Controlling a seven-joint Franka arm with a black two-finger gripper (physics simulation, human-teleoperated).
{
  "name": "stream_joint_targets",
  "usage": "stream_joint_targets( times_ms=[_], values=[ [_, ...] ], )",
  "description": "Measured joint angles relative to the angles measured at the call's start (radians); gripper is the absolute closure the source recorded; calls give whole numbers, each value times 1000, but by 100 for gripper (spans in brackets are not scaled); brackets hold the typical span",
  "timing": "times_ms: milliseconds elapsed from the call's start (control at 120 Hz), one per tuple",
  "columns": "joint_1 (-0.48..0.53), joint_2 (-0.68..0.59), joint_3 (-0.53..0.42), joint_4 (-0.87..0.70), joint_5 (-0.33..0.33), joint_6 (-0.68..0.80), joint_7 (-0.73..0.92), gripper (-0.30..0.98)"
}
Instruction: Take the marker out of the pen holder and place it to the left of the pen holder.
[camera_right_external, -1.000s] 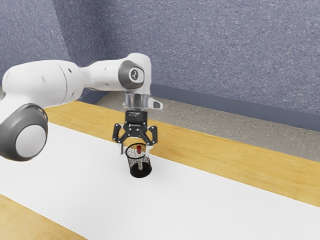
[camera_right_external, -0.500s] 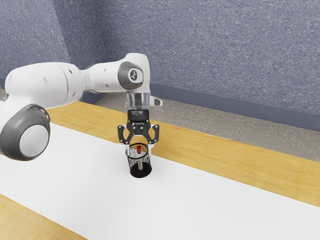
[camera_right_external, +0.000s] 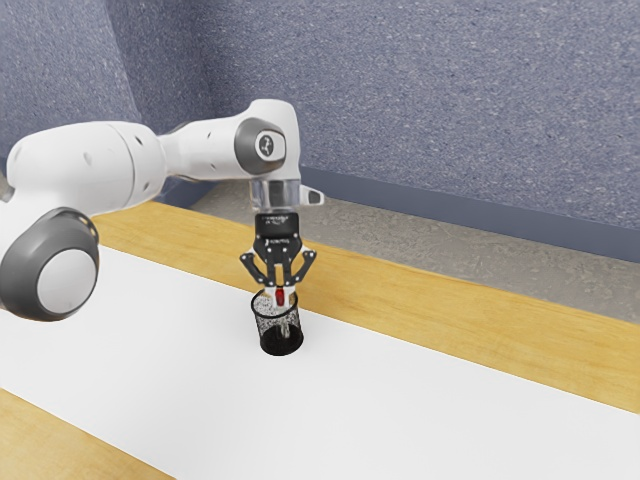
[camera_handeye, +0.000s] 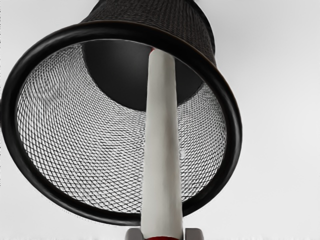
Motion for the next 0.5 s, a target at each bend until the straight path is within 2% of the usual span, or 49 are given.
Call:
stream_joint_targets(
  times_ms=[133,392,500],
  values=[
    [2,-24,4,0,18,-12,-6,76],
    [11,-199,36,0,89,-118,-6,78],
    [90,-217,39,19,120,-96,49,78]
  ],
)
